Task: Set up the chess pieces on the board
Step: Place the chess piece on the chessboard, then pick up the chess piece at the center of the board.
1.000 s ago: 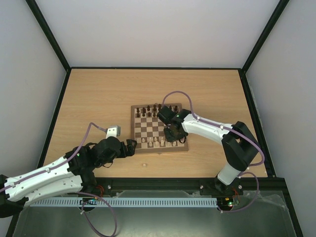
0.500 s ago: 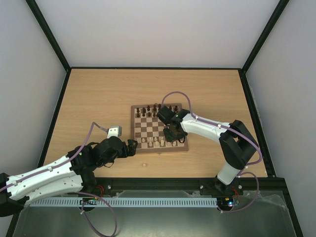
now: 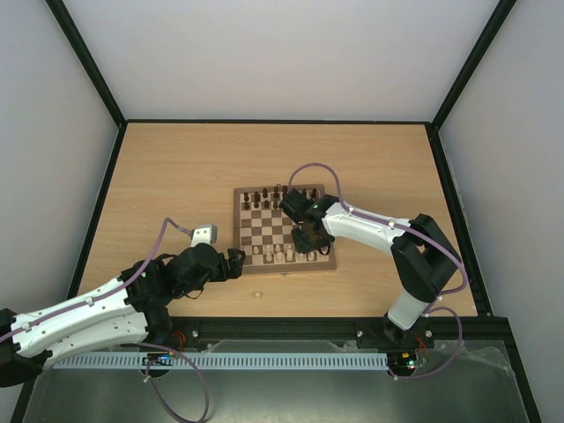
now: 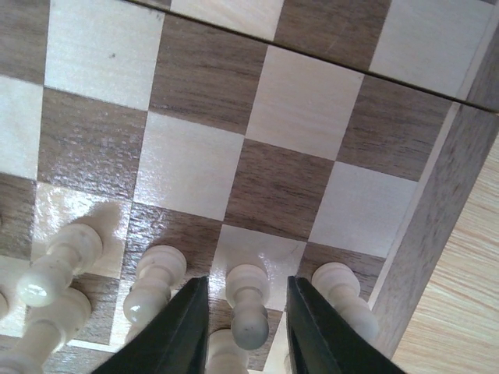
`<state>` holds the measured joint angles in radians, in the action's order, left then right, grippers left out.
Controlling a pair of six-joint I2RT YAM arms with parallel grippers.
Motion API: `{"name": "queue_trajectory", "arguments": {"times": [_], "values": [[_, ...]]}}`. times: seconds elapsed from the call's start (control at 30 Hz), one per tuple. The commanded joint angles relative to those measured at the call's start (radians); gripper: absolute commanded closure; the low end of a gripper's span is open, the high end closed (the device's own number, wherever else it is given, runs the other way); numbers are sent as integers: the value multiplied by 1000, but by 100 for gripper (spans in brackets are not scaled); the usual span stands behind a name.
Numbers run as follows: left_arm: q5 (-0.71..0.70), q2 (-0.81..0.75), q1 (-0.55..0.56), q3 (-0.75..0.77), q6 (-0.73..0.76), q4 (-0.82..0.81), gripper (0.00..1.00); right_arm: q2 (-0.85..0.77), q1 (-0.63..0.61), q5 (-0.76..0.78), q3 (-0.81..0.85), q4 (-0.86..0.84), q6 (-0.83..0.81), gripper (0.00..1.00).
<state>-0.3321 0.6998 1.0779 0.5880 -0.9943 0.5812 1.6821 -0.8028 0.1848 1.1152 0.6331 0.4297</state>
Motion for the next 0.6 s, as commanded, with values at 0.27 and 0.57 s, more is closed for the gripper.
{"name": "queue_trajectory", "arguments": {"times": [0.27, 0.57], "values": [[-54, -6, 0, 0, -9, 32, 1, -120, 7, 26, 134, 112, 7, 41], [-105, -44, -17, -4, -37, 44, 1, -296, -88, -45, 91, 119, 49, 35]]}}
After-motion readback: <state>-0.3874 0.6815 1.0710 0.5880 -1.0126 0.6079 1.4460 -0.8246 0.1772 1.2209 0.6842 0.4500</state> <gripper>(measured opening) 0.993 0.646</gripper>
